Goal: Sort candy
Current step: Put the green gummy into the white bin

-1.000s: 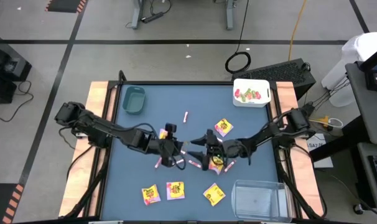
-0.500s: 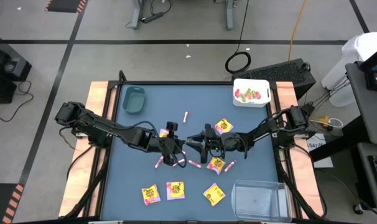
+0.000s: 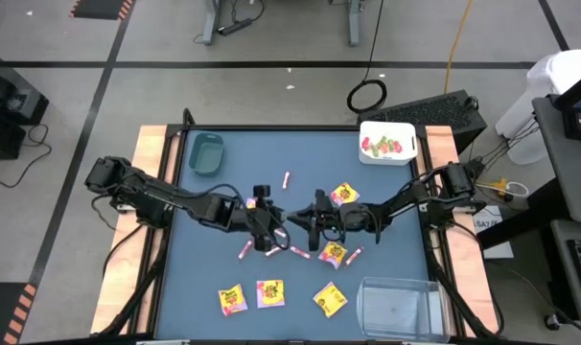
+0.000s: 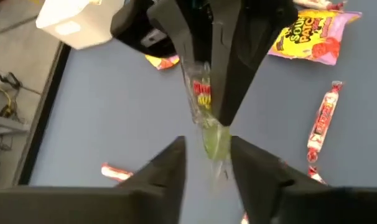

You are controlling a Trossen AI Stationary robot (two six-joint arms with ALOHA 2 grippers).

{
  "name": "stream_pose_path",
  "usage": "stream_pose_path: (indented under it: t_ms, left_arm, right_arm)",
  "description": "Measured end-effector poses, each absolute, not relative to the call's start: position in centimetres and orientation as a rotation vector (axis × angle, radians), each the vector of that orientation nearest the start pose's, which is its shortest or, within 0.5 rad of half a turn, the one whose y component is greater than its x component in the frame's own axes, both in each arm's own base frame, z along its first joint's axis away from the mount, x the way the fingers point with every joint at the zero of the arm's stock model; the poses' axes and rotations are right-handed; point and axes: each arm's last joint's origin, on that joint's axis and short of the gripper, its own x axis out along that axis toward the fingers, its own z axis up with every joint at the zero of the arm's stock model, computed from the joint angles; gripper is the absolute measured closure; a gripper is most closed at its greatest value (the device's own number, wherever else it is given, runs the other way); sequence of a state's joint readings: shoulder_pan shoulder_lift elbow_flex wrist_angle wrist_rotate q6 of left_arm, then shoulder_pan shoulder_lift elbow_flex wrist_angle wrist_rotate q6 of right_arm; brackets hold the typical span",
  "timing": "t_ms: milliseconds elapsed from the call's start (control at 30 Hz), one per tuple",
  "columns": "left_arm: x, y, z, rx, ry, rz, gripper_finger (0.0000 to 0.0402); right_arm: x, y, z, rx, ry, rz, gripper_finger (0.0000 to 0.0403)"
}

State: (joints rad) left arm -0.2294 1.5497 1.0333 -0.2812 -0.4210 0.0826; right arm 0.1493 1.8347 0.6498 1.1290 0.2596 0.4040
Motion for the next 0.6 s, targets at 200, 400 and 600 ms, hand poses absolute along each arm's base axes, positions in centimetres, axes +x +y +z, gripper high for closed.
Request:
stream_pose_path:
  t_ms: [200,400,600]
  left_arm:
    - [30.9,-6.5,23.3,0.282,0.800,0.196,0.0139]
    - [28.8,-7.4,23.7,0.277,0.822,0.244,0.0079]
    - [27.0,-8.0,22.9,0.308,0.748,0.290,0.0075]
  right_arm:
    - [33.0,4.2,14.9,0.396,0.032,-0.115,0.0366]
    - [32.7,4.2,16.2,0.364,0.028,-0.107,0.0365]
    - [31.4,4.2,19.2,0.307,0.055,-0.088,0.0365]
